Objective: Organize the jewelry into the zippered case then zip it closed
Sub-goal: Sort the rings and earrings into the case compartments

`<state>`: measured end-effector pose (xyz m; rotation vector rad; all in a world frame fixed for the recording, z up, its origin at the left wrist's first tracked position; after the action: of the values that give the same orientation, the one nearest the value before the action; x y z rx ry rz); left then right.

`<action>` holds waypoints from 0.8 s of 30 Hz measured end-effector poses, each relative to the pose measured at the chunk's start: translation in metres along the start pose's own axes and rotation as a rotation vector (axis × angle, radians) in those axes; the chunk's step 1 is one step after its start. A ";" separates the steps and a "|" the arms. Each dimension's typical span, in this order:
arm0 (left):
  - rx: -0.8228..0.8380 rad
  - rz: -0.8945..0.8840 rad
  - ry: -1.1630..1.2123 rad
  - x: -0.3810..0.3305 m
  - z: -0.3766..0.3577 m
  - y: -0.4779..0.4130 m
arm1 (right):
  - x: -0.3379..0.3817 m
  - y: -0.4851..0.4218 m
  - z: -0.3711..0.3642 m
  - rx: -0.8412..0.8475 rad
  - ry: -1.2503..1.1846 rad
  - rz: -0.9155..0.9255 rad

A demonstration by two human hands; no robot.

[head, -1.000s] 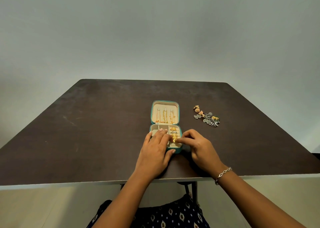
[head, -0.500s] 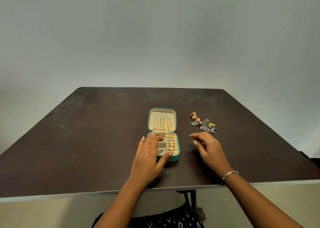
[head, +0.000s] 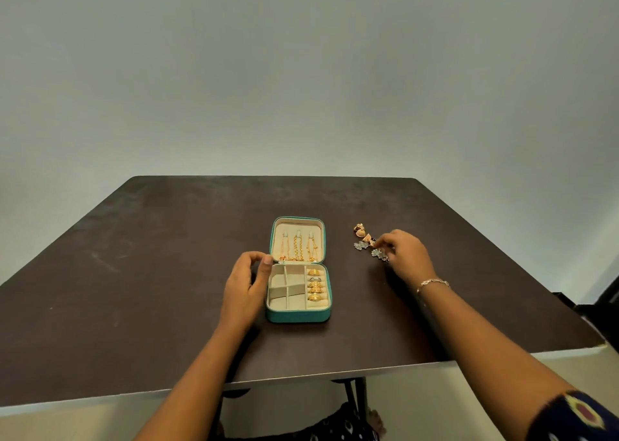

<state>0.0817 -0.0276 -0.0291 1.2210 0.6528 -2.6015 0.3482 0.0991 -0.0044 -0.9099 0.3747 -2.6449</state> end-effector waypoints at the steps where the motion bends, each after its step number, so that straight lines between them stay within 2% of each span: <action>1: -0.001 0.011 0.005 0.001 0.000 0.000 | -0.001 -0.007 -0.004 0.049 0.065 0.019; 7: 0.015 0.020 0.024 -0.004 0.001 0.001 | -0.003 -0.028 -0.015 0.132 0.243 0.057; 16: 0.016 0.036 0.038 -0.004 0.003 0.001 | -0.005 -0.040 -0.015 0.153 0.331 0.094; 20: 0.026 0.031 0.048 -0.002 0.002 0.001 | -0.002 -0.045 -0.002 0.120 0.116 0.031; 24: 0.026 0.027 0.053 -0.002 0.002 0.001 | -0.001 -0.044 0.010 0.160 -0.341 -0.089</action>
<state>0.0821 -0.0294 -0.0271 1.3007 0.6098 -2.5711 0.3457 0.1385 0.0181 -1.3191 0.0398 -2.4856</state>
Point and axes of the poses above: each hand's wrist, its own y-axis away from the middle knuckle, its own z-axis out of the back of the hand, x = y × z, the point moved 5 cm from there along -y, towards the middle knuckle, and after that the axes turned 13 degrees about -y, right-handed, at the moved point
